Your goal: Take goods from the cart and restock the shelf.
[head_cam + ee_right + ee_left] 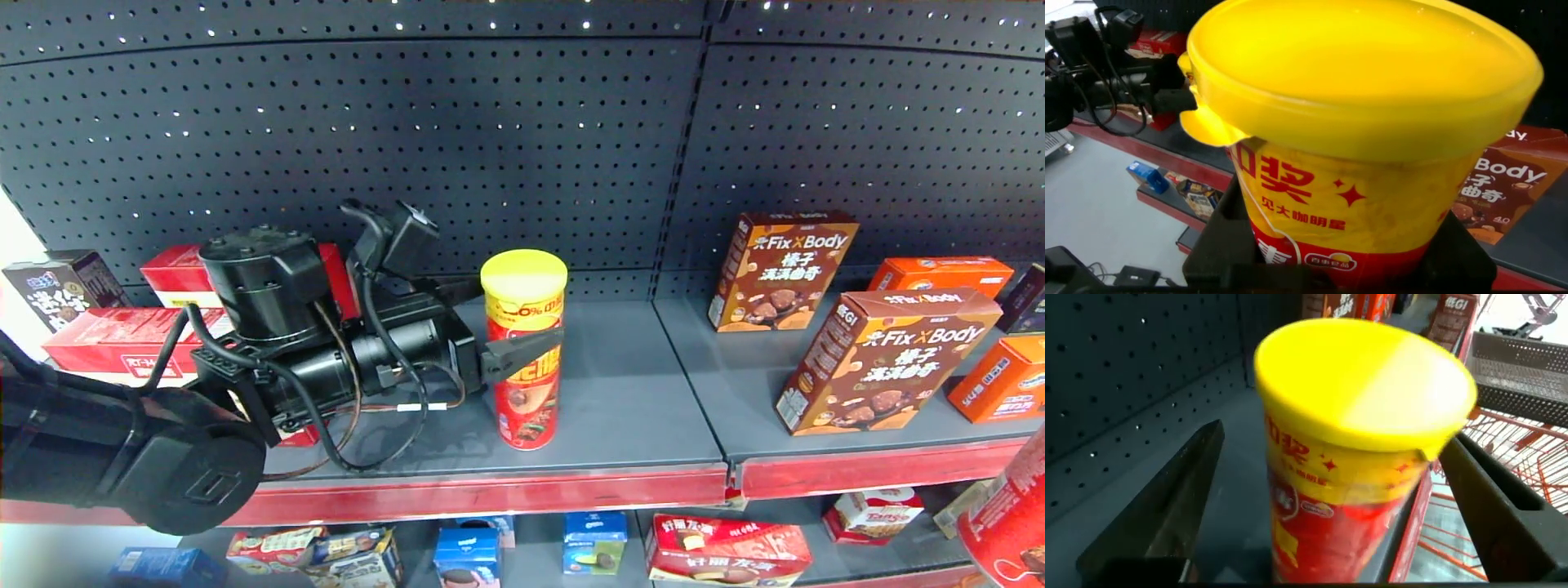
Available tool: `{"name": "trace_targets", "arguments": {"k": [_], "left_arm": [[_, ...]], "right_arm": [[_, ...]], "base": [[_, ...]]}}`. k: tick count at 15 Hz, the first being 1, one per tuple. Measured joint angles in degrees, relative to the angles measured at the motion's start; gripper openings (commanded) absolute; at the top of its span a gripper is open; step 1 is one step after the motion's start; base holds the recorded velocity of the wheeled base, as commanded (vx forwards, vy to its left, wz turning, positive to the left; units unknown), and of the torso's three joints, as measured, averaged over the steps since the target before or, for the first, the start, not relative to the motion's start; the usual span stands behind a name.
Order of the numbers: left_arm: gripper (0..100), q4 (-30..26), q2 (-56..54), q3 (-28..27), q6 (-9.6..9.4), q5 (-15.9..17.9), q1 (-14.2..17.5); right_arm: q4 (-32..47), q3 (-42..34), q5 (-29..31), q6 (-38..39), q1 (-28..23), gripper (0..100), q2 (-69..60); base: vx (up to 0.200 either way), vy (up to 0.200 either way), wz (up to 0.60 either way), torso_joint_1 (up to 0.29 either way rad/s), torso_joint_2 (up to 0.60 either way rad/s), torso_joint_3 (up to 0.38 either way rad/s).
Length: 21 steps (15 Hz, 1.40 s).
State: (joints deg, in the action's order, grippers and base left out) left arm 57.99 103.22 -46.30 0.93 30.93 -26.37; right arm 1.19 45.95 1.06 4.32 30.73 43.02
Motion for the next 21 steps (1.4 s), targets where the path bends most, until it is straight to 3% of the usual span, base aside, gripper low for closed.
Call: {"name": "trace_targets", "arguments": {"k": [4,10,12,16,19,21], "left_arm": [[100,-0.05,-3.50,1.68,-0.06,-0.50,0.51],[100,-0.84,-12.20,4.16,0.02,-2.57,6.30],[100,-1.67,-15.43,4.99,0.11,-8.79,7.77],[100,-4.32,-21.31,7.58,0.11,-18.18,8.35],[100,-12.64,-27.64,9.47,0.09,-25.47,8.37],[100,-15.37,-32.27,11.63,0.11,-28.93,9.42]], "right_arm": [[0.02,-0.02,0.00,-0.02,0.00,0,0.02],[-0.05,-0.52,-0.02,0.00,-0.09,0,0.00],[0.00,-1.13,0.00,0.00,-0.09,0,0.00],[-0.05,-1.38,0.05,0.00,-0.09,0,-0.28],[-0.05,-1.38,0.00,-0.02,-0.09,0,-0.39],[-0.05,-1.60,0.00,0.00,-0.09,0,-0.41]], "base": [[0.000,0.000,0.00,0.000,0.00,0.000],[0.000,0.000,0.00,0.000,0.00,0.000],[0.000,0.000,0.00,0.000,0.00,0.000],[0.000,0.000,0.00,0.000,0.00,0.000],[0.000,0.000,0.00,0.000,0.00,0.000],[0.000,0.000,0.00,0.000,0.00,0.000]]}}
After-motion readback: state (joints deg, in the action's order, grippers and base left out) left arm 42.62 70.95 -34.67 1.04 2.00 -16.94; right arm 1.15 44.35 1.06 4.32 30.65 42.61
